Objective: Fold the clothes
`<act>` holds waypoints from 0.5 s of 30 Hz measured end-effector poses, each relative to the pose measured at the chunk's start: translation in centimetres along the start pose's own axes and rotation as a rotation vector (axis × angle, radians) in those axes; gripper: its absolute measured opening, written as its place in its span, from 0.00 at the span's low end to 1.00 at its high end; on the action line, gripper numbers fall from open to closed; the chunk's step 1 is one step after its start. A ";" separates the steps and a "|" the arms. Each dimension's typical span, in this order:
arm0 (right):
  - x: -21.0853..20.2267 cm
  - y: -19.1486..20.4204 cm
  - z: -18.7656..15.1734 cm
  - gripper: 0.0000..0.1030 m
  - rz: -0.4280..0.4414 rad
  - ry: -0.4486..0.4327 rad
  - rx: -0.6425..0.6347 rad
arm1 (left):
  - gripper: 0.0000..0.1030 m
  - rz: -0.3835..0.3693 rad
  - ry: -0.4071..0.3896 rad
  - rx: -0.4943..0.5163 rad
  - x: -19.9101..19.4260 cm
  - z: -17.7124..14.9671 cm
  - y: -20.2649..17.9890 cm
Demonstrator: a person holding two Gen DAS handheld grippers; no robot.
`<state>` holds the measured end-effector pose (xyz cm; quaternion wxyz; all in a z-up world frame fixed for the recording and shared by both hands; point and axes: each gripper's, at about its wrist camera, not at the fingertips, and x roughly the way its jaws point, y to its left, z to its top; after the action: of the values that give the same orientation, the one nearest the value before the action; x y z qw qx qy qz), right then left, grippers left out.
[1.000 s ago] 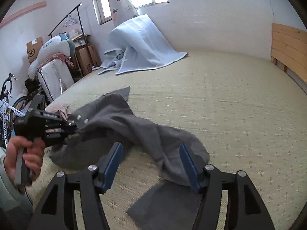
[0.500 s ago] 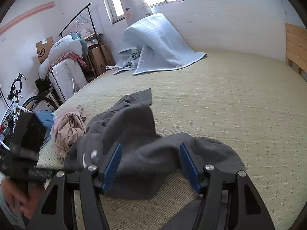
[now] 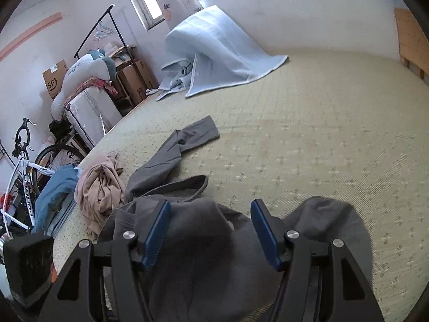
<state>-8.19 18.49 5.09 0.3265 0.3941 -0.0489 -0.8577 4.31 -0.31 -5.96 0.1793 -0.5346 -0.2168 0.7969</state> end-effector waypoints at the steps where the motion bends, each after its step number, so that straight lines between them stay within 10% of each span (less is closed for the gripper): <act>1: 0.2 0.0 -0.1 0.64 0.006 0.007 0.004 | 0.04 0.007 0.004 0.004 0.0 -0.4 0.2; 6: 0.9 0.9 -0.4 0.60 0.050 0.032 -0.021 | 0.04 0.011 0.004 -0.015 -0.2 -0.2 1.4; 15: 0.8 2.3 -0.7 0.21 0.044 0.037 -0.079 | 0.09 -0.001 -0.025 -0.020 -0.6 0.6 0.9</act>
<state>-6.89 16.33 4.90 0.3614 0.3958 -0.0178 -0.8441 3.93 -1.49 -5.76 0.1713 -0.5263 -0.2273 0.8013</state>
